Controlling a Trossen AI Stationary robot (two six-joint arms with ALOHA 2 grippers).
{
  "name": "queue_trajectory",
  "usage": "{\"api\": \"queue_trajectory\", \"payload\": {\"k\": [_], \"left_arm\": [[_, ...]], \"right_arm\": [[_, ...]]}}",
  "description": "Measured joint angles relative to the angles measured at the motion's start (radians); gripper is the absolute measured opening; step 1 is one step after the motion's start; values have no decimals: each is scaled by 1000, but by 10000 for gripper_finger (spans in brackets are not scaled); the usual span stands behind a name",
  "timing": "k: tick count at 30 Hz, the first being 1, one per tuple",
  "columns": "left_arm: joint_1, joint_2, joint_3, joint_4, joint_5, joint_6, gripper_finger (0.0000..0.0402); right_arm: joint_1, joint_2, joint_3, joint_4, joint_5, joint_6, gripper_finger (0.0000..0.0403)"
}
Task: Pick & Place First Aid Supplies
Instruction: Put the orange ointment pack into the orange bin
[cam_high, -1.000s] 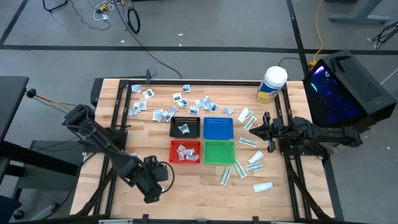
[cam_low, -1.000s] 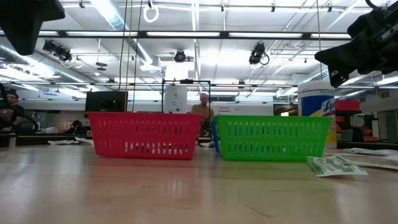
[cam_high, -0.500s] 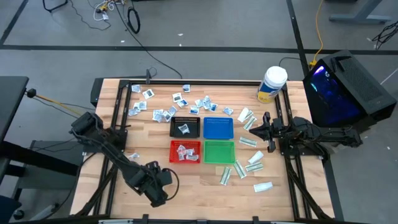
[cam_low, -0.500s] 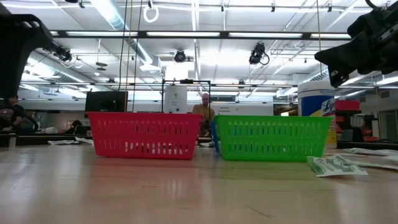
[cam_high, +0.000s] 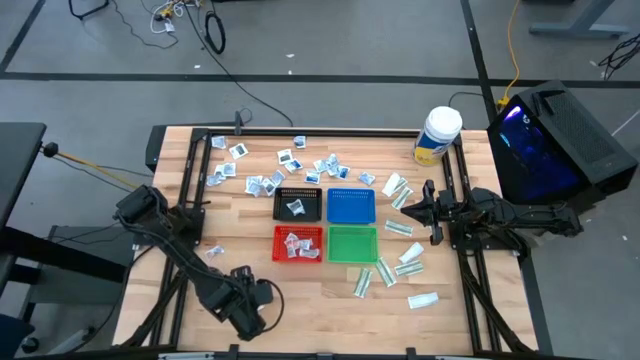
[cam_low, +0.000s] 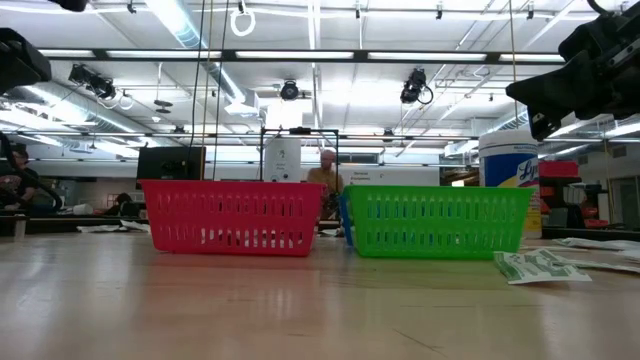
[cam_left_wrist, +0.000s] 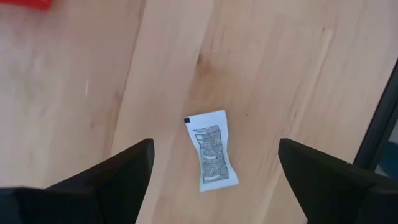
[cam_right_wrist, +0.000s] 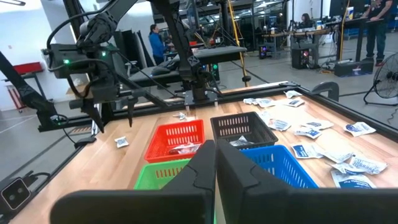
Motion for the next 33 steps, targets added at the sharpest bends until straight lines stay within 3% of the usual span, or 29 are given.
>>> {"api": "queue_trajectory", "payload": {"k": [7,13,33], "left_arm": [[0,0,-61,38,13,-58,351],[0,0,-98,52,83,-98,351],[-6,47,-38,45,102,-136,351]], "right_arm": [[0,0,0,0,0,0,18],[0,0,0,0,0,0,18],[0,0,0,0,0,0,18]]}}
